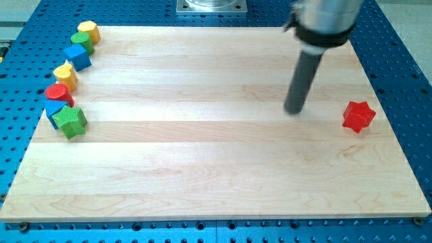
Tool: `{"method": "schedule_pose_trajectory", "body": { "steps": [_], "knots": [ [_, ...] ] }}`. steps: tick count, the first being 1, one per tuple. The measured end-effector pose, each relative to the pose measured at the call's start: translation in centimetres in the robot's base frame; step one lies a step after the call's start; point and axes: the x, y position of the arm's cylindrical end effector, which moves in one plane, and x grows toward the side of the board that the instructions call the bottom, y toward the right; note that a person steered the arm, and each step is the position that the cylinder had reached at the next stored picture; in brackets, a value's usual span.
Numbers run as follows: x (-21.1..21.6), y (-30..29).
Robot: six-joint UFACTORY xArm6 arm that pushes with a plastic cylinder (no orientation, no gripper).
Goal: Place the red star at the right center of the board
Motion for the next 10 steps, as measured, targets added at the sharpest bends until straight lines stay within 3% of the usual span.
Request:
{"method": "schedule_pose_trajectory", "body": {
  "steps": [1, 2, 3, 6, 8, 9, 10],
  "knots": [
    [6.0, 6.9],
    [4.9, 13.1],
    [2.0, 14.4],
    [-4.1, 13.8],
    [0.5, 17.5],
    [6.3, 16.3],
    [4.1, 13.6]
  ]
}}
